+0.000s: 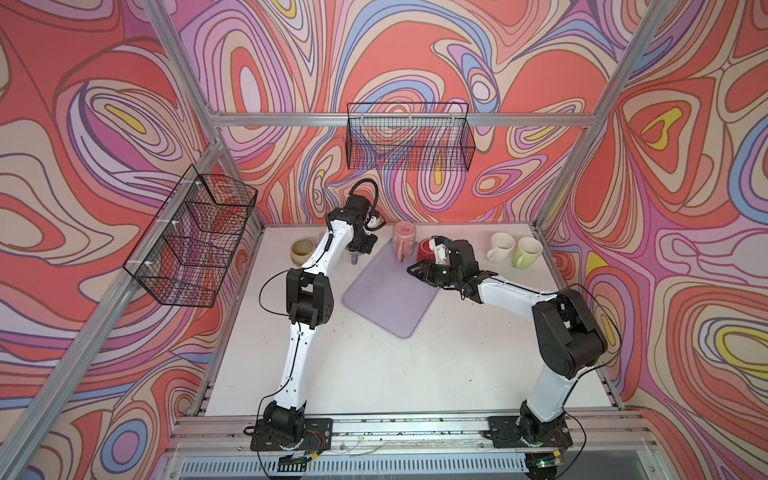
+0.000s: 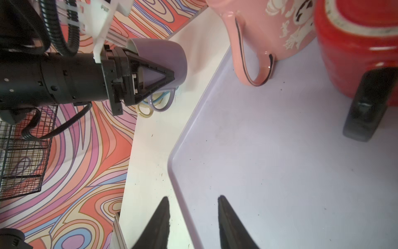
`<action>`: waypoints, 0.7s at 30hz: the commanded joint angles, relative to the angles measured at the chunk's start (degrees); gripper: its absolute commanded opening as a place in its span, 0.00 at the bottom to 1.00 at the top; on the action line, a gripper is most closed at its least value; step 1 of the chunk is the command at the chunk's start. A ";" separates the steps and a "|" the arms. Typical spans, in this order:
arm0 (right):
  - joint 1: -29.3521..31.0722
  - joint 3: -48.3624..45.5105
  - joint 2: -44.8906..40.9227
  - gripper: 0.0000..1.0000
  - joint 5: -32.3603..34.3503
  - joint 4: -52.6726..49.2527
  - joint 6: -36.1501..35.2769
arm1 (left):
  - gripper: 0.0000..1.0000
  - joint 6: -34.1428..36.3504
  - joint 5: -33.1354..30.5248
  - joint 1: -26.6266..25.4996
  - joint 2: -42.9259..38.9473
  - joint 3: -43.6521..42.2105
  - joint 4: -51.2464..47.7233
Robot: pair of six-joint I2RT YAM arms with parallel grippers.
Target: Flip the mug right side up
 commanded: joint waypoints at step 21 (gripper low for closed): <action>0.47 -1.58 -0.47 0.38 0.62 2.27 0.71 | 0.00 0.38 0.36 0.99 2.82 0.78 2.47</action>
